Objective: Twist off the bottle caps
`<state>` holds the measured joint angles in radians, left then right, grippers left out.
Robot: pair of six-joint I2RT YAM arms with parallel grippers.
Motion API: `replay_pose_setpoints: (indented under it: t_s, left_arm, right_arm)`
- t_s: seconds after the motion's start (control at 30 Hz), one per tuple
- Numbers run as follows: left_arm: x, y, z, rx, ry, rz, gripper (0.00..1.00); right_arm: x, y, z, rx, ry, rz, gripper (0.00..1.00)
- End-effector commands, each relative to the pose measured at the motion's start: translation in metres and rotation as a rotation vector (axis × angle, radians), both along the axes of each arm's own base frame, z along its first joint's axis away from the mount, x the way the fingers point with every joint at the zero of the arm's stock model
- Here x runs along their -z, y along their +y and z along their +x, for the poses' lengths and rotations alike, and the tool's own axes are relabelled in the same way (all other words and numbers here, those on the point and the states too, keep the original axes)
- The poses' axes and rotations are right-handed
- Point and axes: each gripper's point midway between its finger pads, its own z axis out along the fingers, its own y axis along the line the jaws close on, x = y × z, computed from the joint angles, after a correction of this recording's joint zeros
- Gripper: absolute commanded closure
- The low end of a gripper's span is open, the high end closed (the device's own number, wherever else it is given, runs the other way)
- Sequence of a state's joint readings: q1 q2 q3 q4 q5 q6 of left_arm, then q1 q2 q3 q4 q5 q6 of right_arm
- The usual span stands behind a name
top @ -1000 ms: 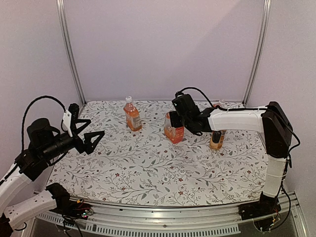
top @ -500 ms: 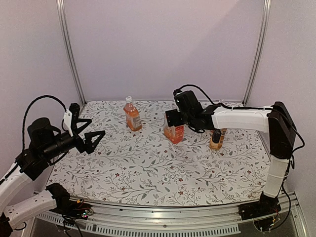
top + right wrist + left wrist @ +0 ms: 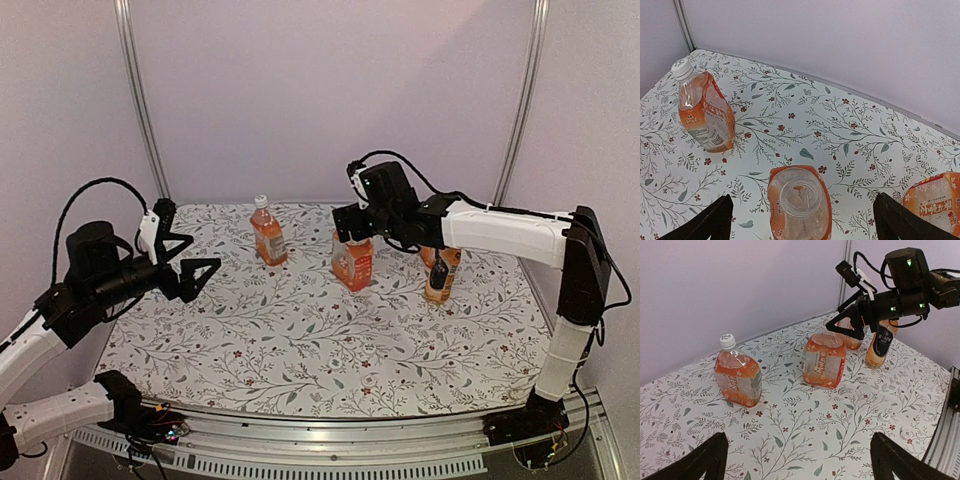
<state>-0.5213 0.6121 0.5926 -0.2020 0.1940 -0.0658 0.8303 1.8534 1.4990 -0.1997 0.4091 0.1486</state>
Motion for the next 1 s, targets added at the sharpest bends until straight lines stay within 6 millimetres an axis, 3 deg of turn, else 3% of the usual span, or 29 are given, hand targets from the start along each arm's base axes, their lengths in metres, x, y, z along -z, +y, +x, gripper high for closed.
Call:
replay_pose_setpoints:
  t_s: [0.0, 0.1, 0.17, 0.3, 0.47, 0.57, 0.73, 0.87, 0.97]
  left_arm:
    - [-0.022, -0.010, 0.020, 0.024, 0.000, 0.086, 0.00]
    - [-0.014, -0.027, 0.047, 0.077, 0.113, 0.191, 0.00]
    - [-0.011, -0.036, 0.076, 0.085, 0.177, 0.200, 0.01]
    - [-0.010, -0.040, 0.156, 0.060, 0.221, 0.105, 0.02]
    - [0.019, -0.051, 0.221, 0.088, 0.173, 0.186, 0.05]
    - [0.036, -0.056, 0.249, 0.074, 0.186, 0.168, 0.03]
    - [0.062, -0.064, 0.271, 0.105, 0.229, 0.146, 0.07]
    - [0.072, -0.064, 0.287, 0.118, 0.268, 0.105, 0.25]
    - [0.077, -0.065, 0.295, 0.130, 0.261, 0.112, 0.52]
  right_arm:
    - [-0.063, -0.008, -0.006, -0.035, -0.080, 0.033, 0.01]
    - [-0.085, -0.011, -0.015, -0.071, -0.105, 0.046, 0.01]
    - [-0.096, -0.013, -0.022, -0.102, -0.116, 0.055, 0.01]
    - [-0.103, -0.016, -0.036, -0.152, -0.120, 0.058, 0.01]
    - [-0.103, -0.020, -0.046, -0.203, -0.128, 0.022, 0.01]
    - [-0.097, -0.019, -0.051, -0.230, -0.115, 0.005, 0.01]
    - [-0.083, -0.016, -0.052, -0.253, -0.080, -0.026, 0.01]
    - [-0.073, -0.017, -0.051, -0.249, -0.050, -0.062, 0.01]
    - [-0.068, -0.015, -0.051, -0.252, -0.037, -0.064, 0.01]
